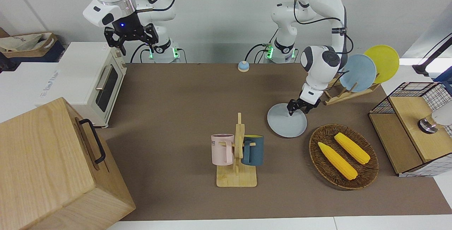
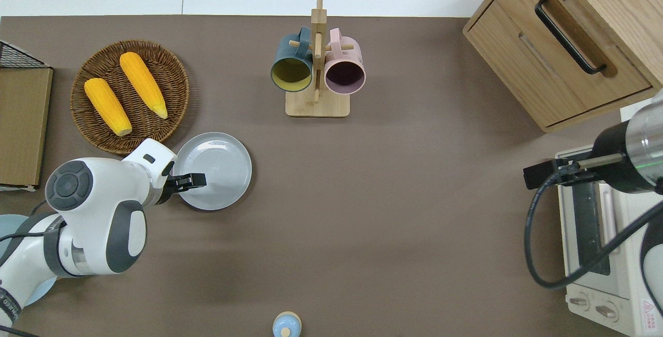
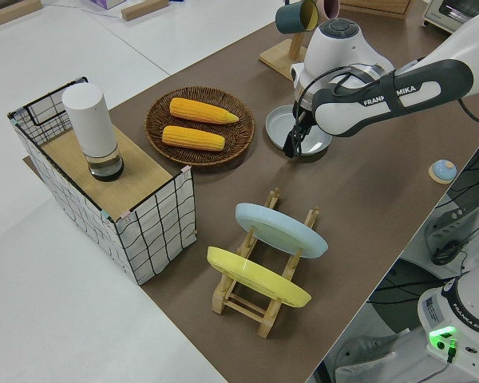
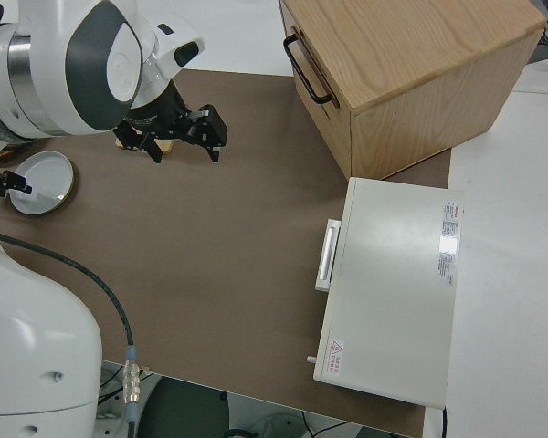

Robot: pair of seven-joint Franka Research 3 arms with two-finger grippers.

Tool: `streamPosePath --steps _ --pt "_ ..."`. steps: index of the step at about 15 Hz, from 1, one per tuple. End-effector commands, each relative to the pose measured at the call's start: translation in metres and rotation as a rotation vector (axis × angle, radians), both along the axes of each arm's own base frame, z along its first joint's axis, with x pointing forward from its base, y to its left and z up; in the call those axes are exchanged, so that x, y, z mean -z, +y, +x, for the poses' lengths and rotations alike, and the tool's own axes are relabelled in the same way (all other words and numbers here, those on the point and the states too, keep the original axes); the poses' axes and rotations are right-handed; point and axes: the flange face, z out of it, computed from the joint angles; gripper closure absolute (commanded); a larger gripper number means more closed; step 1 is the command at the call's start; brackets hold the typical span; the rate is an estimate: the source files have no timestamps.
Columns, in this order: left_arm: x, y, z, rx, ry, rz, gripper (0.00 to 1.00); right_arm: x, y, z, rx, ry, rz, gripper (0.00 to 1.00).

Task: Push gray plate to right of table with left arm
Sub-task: 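Lower the left gripper against the gray plate's rim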

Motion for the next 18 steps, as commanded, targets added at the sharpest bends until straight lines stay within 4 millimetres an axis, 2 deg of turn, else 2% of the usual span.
streamPosePath --steps 1,3,5,7,14,18 --pt "0.005 -0.002 -0.003 0.017 -0.013 0.027 0.42 -0.004 -0.002 -0.002 0.006 0.005 0.009 0.017" --pt "0.006 -0.002 -0.003 0.022 -0.012 0.03 0.65 -0.004 -0.002 -0.002 0.006 0.005 0.009 0.017" --pt "0.006 -0.002 -0.003 0.022 -0.012 0.03 0.85 -0.004 -0.002 -0.002 0.006 0.005 0.009 0.017" --pt "0.006 -0.002 -0.003 0.023 -0.012 0.031 1.0 -0.004 -0.002 -0.002 0.006 0.005 0.009 0.017" --pt "0.011 -0.003 -0.004 0.036 -0.004 0.039 1.0 -0.004 -0.002 -0.003 0.005 0.005 0.009 0.017" --pt "0.016 -0.015 -0.005 0.031 0.006 0.036 1.0 -0.004 -0.002 -0.003 0.006 0.005 0.009 0.017"
